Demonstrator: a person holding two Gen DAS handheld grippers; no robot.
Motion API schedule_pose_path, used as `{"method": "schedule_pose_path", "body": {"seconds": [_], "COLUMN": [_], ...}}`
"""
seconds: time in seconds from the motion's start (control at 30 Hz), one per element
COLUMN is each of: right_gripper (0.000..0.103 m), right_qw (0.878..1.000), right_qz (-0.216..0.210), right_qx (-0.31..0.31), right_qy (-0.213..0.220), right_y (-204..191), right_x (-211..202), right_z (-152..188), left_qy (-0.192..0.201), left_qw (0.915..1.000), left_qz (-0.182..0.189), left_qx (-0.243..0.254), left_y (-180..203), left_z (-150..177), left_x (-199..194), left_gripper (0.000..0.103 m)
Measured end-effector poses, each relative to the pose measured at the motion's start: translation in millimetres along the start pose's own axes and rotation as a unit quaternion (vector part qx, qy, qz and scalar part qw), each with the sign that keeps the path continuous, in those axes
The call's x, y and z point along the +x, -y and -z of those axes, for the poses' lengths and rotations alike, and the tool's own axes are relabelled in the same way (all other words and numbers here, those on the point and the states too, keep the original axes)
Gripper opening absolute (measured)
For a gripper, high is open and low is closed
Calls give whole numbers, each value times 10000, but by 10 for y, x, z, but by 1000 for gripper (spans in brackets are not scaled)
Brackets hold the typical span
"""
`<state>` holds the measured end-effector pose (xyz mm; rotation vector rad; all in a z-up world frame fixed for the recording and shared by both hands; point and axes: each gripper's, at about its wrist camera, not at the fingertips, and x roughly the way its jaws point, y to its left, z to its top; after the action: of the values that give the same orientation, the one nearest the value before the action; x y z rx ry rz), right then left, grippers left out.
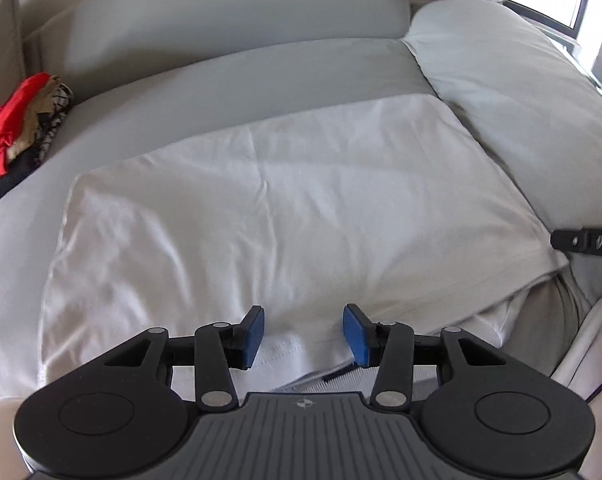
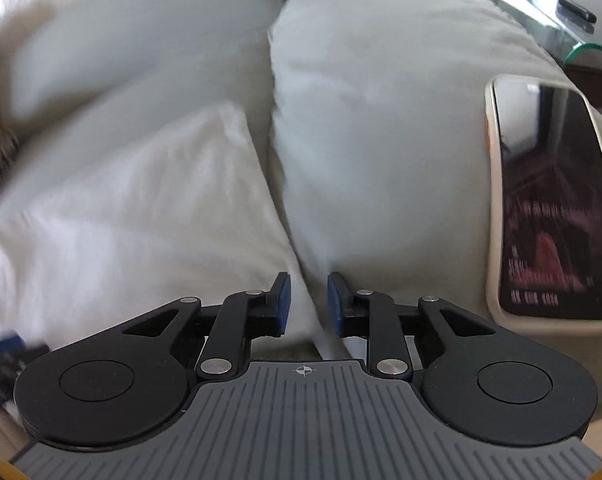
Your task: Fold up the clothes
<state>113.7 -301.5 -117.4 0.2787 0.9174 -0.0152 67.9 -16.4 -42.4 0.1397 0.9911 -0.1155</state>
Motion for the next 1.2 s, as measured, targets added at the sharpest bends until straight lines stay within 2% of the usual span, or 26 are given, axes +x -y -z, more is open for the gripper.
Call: {"method": "schedule_pose_path", "body": {"seconds": [0.03, 0.07, 0.2, 0.4, 0.7, 0.8, 0.9, 1.03, 1.2], "right_gripper": [46, 50, 54, 57, 59, 56, 52, 52, 51], "right_qw": [9997, 9991, 9955, 9870, 9624, 9521, 9516, 9508, 9411], "right_qz": [-200, -374, -921, -1456, -2409, -2638, -2655, -2724, -2985], "right_qx": [50, 69, 48, 662, 1250, 1519, 1451, 1257, 1197], "right_qy": [115, 182, 206, -141, -148, -292, -537, -771, -1048], "right_y": [-13, -41, -207, -130, 380, 516, 496, 403, 325], "right_x": [-8, 18, 294, 904, 1414, 1547, 1671, 1755, 1852], "right_z": [-81, -172, -578, -1090, -1242, -1292, -1298, -1271, -1239], "left_qy": [73, 149, 355, 430, 247, 144, 117, 139, 137], "left_qw": [10000, 9999, 9991, 9988, 9987, 9978, 9976, 9980, 9977], "left_qz": [28, 76, 164, 170, 433, 630, 659, 600, 646], "left_qx": [-16, 9, 157, 154, 125, -154, -194, -121, -169], "left_y": [18, 47, 192, 360, 467, 379, 384, 419, 388], "left_z": [-36, -90, -316, -626, -514, -522, -517, -510, -511], "left_x": [-28, -27, 56, 340, 550, 581, 578, 581, 613], "left_gripper": [44, 45, 45, 45, 45, 46, 48, 48, 48]}}
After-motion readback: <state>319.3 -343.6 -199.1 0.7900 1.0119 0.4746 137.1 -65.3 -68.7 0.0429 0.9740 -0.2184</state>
